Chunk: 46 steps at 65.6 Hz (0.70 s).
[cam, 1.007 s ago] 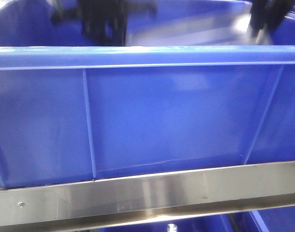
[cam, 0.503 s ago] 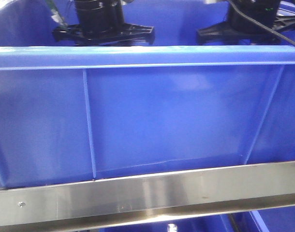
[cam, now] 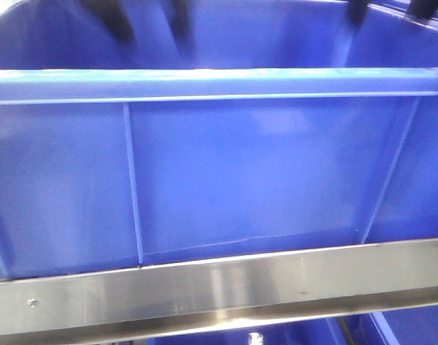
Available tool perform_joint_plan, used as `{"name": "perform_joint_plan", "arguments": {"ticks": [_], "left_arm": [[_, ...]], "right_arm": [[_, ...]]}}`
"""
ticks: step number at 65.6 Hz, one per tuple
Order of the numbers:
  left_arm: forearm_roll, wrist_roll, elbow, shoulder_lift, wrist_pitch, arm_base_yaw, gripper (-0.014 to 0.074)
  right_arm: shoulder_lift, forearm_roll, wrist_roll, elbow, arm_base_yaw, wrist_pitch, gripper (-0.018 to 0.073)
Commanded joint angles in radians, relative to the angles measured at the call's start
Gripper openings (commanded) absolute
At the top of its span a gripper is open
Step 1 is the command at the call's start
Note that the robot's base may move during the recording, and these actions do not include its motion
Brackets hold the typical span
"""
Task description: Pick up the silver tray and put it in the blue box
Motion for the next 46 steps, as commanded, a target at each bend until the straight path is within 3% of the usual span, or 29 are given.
{"name": "perform_joint_plan", "arguments": {"ticks": [1, 10, 12, 27, 46], "left_arm": [[0.033, 0.000, 0.021, -0.146, -0.015, -0.019, 0.0091], [0.050, 0.000, 0.167, -0.294, -0.038, -0.066, -0.0082], [0.053, 0.000, 0.212, -0.324, -0.051, -0.077, -0.0114], [0.049, -0.038, 0.510, -0.564, -0.175, -0.145, -0.0105], [0.019, -0.038, 0.791, -0.816, -0.320, -0.150, -0.0105]], "right_arm": [[-0.120, -0.015, -0.010, 0.016, -0.002, -0.024, 0.0254], [-0.267, -0.015, -0.010, 0.142, -0.002, -0.057, 0.0039], [-0.306, -0.015, -0.010, 0.171, -0.002, -0.066, 0.0050], [-0.583, -0.015, -0.010, 0.435, -0.002, -0.138, 0.0057], [-0.906, -0.015, -0.010, 0.710, -0.002, -0.214, 0.0057]]}}
